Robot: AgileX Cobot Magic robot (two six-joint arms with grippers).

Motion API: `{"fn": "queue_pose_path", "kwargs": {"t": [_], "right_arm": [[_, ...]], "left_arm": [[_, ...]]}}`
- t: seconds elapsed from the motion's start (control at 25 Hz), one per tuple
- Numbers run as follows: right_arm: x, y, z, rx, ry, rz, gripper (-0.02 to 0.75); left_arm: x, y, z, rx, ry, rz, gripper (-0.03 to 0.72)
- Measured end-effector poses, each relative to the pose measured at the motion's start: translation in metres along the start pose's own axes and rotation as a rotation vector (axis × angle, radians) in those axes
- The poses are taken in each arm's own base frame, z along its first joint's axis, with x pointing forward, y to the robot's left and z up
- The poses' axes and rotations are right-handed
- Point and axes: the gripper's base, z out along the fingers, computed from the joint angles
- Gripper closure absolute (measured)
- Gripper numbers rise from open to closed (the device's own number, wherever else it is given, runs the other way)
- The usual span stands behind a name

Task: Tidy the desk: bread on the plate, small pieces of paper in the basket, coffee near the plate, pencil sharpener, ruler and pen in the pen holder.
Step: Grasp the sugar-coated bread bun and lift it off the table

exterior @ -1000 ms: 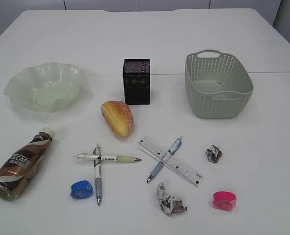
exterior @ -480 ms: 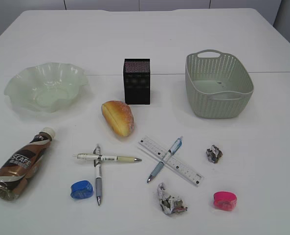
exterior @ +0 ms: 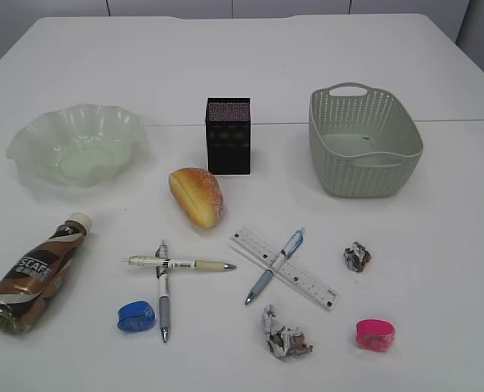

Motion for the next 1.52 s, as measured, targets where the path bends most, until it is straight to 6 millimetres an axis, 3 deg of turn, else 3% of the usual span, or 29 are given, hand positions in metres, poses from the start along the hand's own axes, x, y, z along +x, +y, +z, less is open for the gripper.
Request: {"fn": "queue_pose_path", "kwargs": {"t": [0.16, 0.36, 0.6, 0.76, 0.96, 1.16, 1.36, 1.52], "right_arm": [[-0.038, 0.000, 0.011, 0.018, 0.153, 0.057, 0.154], [-0.091, 0.000, 0.030, 0.034, 0.282, 0.090, 0.154], [-0.149, -0.008, 0.065, 0.106, 0.366, 0.068, 0.154], [-0.175, -0.015, 0.097, 0.156, 0.434, 0.052, 0.154], [-0.190, -0.021, 0.142, 0.168, 0.531, 0.056, 0.154], [-0.186, -0.026, 0.176, 0.173, 0.629, 0.063, 0.154], [-0.184, -0.028, 0.186, 0.174, 0.656, 0.065, 0.155], [-0.184, -0.027, 0.186, 0.168, 0.654, 0.069, 0.154]], "left_arm": [[-0.015, 0.002, 0.013, 0.004, 0.034, -0.023, 0.174], [-0.029, 0.010, 0.048, -0.003, 0.138, -0.063, 0.181], [-0.039, 0.020, 0.093, -0.010, 0.272, -0.098, 0.182], [-0.041, 0.017, 0.117, -0.007, 0.342, -0.075, 0.182], [-0.057, -0.005, 0.143, -0.005, 0.380, -0.022, 0.183], [-0.075, -0.051, 0.174, -0.047, 0.373, 0.076, 0.181], [-0.086, -0.080, 0.216, -0.104, 0.369, 0.038, 0.170], [-0.084, -0.078, 0.258, -0.155, 0.416, -0.015, 0.169]]}}
